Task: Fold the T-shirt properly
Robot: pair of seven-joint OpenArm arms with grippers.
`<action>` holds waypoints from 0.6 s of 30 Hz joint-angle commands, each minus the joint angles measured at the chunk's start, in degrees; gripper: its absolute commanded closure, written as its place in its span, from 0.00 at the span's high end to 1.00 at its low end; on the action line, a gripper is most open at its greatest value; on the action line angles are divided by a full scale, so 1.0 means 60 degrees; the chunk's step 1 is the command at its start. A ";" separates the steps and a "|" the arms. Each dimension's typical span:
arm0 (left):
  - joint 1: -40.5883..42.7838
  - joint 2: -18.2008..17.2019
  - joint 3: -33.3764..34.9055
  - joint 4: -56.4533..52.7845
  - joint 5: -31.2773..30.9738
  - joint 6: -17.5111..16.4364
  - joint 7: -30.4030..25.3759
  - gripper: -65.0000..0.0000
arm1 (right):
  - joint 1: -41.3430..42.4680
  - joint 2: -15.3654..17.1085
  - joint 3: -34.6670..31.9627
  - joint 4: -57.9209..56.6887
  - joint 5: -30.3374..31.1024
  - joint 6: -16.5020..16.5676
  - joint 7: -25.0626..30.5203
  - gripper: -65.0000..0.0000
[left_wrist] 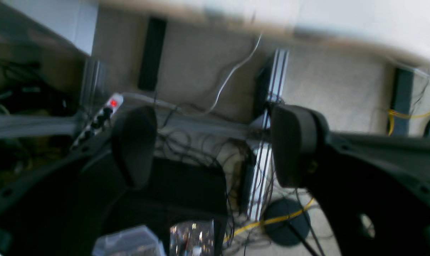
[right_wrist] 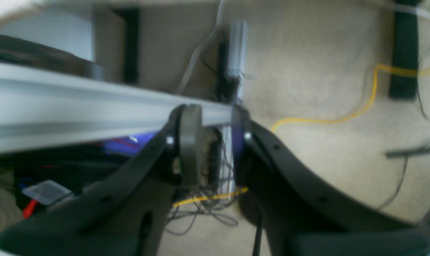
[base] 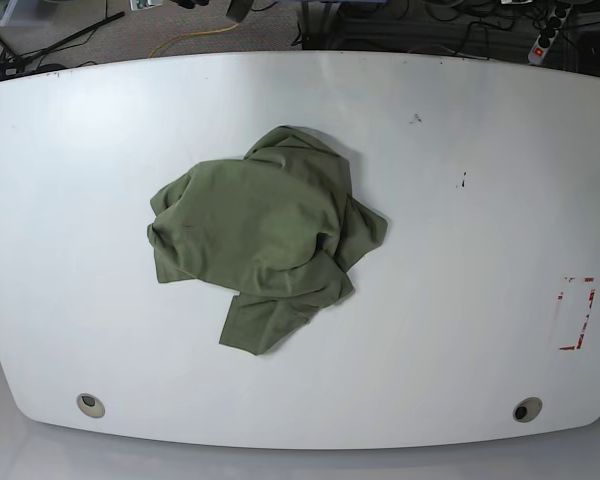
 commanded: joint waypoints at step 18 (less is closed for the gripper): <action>-0.1425 -0.0606 -0.0590 0.0388 -0.0006 -0.0056 -0.0206 0.73 | 0.1436 -0.0050 0.0723 0.1511 0.0473 0.0043 0.0119 0.22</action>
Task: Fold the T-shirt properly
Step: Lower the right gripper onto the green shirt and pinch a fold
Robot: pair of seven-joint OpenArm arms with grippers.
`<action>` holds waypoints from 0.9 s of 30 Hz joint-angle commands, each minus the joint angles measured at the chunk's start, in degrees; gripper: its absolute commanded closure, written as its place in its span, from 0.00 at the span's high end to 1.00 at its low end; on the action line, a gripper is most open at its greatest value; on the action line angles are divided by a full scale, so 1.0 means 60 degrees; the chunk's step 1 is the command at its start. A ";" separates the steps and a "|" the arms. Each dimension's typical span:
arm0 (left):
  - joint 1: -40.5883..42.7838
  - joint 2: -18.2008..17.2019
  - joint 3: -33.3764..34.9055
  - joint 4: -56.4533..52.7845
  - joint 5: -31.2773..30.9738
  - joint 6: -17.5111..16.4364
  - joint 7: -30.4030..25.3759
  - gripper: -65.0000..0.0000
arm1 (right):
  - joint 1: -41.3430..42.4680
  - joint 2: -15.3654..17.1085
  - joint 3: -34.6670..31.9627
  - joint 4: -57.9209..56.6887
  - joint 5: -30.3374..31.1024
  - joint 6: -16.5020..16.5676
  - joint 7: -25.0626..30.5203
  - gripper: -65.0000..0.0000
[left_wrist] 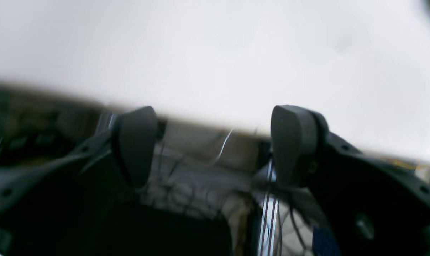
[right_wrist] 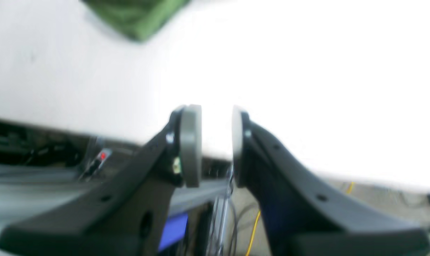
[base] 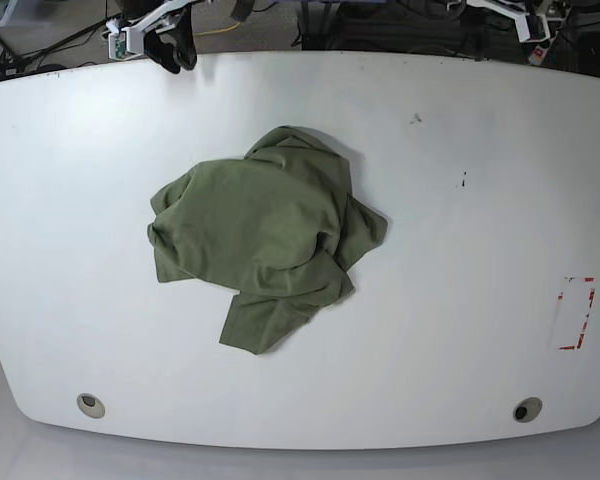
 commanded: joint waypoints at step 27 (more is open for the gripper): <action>-0.3001 -0.1428 0.0136 0.0070 0.0035 0.0021 0.1768 0.88 | 0.5814 -0.0757 -0.0314 0.0401 0.0149 0.0113 -0.5270 0.56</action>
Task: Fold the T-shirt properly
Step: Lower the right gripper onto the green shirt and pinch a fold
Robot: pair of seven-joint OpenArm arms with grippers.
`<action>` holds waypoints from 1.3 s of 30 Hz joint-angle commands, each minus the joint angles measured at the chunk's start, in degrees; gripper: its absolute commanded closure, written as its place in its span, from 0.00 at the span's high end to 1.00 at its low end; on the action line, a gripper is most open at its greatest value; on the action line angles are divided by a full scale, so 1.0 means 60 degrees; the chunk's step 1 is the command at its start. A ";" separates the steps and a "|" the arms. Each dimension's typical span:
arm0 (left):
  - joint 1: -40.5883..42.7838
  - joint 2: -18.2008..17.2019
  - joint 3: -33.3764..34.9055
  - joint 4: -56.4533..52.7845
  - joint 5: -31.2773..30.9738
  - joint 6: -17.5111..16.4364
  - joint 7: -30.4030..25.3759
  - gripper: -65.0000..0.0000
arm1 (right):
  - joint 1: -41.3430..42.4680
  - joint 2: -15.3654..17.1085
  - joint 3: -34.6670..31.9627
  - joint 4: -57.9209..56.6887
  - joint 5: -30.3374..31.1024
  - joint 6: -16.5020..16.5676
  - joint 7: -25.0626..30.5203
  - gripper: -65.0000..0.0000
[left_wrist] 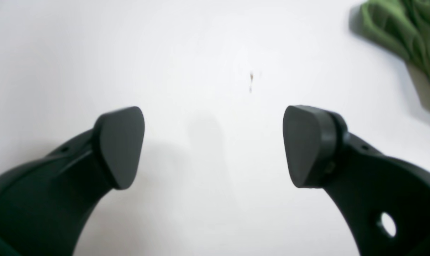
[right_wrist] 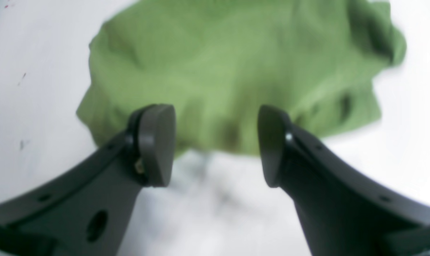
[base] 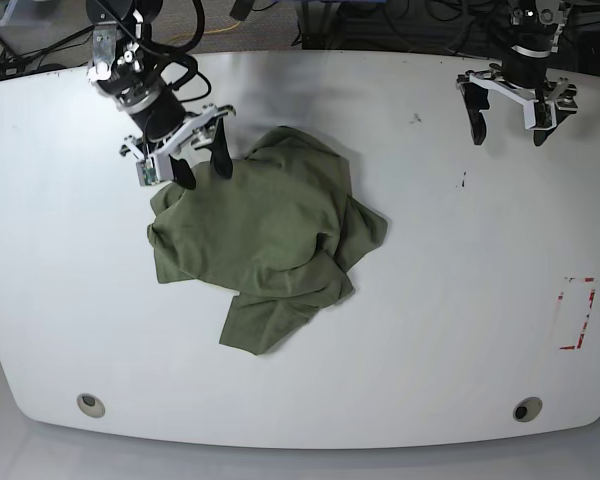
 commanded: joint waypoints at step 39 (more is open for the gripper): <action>0.0418 -0.0007 -0.0270 0.0151 0.0027 0.0017 -0.0228 0.88 | 0.9632 -0.0542 -0.2781 -0.8890 0.0046 0.1494 -0.0884 0.55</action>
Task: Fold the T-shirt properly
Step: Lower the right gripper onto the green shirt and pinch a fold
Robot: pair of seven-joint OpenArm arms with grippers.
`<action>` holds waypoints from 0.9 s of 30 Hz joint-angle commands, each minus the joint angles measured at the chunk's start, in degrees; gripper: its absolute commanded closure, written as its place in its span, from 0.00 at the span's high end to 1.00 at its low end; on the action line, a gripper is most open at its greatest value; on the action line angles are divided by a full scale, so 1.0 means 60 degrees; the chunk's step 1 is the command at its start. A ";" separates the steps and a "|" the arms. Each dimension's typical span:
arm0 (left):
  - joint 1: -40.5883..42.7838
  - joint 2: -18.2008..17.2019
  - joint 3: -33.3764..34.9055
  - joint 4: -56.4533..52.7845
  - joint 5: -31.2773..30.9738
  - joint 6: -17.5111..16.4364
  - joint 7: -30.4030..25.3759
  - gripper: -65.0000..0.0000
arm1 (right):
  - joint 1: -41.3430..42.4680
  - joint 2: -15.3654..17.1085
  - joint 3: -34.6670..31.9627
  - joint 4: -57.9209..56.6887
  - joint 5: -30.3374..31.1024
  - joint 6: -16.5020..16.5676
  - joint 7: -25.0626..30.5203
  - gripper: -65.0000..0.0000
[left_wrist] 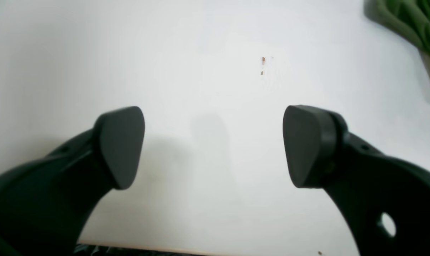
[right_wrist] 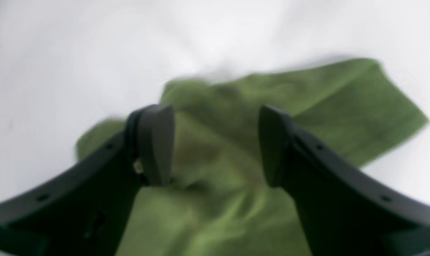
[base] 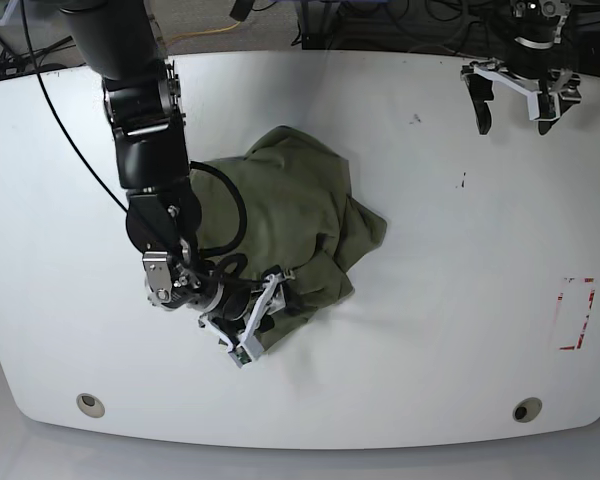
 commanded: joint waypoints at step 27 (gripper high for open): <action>-0.0599 -0.0072 -0.0018 0.0085 0.0031 0.0013 -0.0246 0.88 | 0.0917 0.0649 0.0759 -0.2433 0.0185 -0.1498 0.1844 0.55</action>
